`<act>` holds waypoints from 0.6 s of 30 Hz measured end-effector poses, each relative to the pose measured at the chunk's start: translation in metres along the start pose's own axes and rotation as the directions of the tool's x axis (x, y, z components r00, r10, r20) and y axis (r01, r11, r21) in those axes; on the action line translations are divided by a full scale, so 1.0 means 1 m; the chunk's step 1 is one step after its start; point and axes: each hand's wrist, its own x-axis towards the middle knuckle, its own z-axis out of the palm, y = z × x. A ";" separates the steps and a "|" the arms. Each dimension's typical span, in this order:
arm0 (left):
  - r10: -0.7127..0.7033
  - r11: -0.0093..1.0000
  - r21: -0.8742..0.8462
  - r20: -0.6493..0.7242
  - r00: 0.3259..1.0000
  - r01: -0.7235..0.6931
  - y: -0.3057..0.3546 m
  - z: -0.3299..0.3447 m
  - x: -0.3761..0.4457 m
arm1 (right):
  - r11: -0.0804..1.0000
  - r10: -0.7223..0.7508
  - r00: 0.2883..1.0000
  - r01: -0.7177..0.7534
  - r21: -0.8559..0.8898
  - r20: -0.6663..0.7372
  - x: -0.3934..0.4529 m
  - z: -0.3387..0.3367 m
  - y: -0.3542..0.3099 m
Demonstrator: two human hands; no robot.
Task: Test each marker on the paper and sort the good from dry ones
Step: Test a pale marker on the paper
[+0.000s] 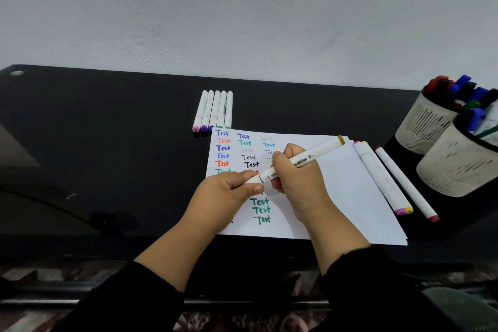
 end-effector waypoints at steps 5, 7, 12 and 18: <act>-0.006 1.000 0.030 0.012 1.000 0.006 0.002 0.000 0.000 | 1.000 0.028 0.999 -0.028 -0.012 -0.018 0.002 0.003 0.001; -0.018 0.999 0.027 0.008 1.000 0.018 0.004 0.000 -0.001 | 0.999 0.034 0.999 -0.034 -0.019 -0.009 0.002 0.001 -0.001; 0.005 1.000 0.027 -0.020 1.000 -0.004 0.009 -0.001 -0.001 | 0.993 0.044 0.996 -0.051 0.102 0.076 0.001 -0.018 -0.004; 0.021 0.999 0.048 -0.051 0.998 -0.018 0.008 -0.001 0.000 | 0.946 0.030 0.997 -0.053 0.320 0.077 0.002 -0.060 -0.010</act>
